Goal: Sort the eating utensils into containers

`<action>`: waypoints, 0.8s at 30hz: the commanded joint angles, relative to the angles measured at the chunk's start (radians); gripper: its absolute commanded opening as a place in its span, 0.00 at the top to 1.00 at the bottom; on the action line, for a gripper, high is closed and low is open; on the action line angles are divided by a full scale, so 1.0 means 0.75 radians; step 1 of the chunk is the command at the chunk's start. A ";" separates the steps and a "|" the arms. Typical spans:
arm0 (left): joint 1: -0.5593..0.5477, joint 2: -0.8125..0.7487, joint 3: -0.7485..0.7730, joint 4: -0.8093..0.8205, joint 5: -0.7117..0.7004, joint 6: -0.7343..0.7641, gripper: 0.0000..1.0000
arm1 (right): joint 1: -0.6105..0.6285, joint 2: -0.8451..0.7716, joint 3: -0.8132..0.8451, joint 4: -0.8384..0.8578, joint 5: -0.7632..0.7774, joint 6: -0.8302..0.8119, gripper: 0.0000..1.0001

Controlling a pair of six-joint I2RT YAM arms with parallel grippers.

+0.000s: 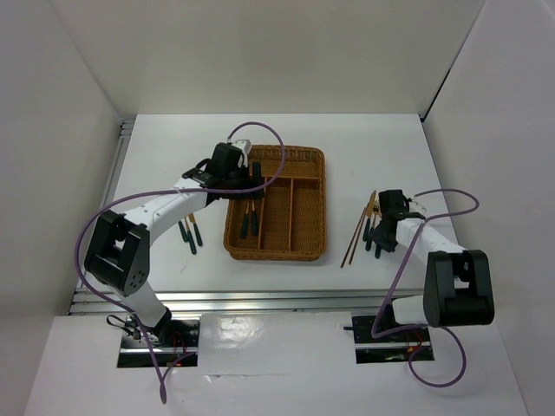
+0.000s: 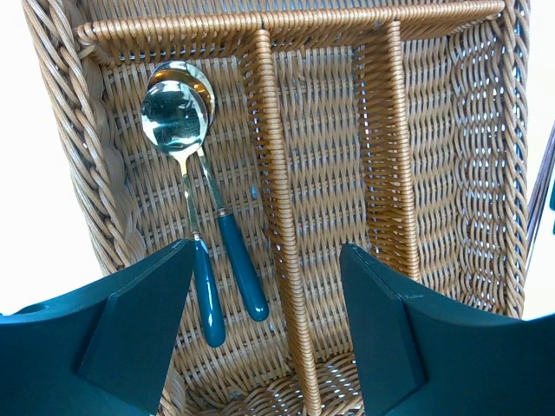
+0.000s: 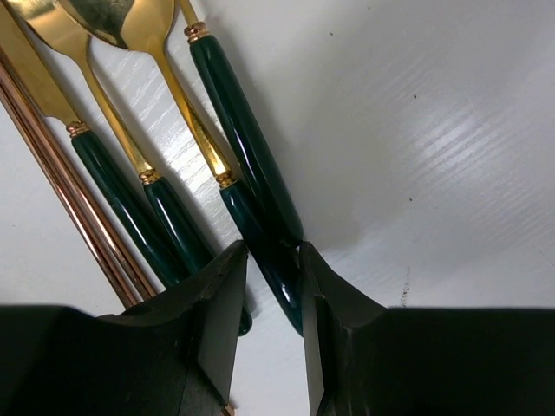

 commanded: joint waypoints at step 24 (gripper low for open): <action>0.028 0.039 0.044 -0.014 0.007 0.033 0.18 | -0.008 0.127 0.066 0.068 -0.103 -0.052 0.86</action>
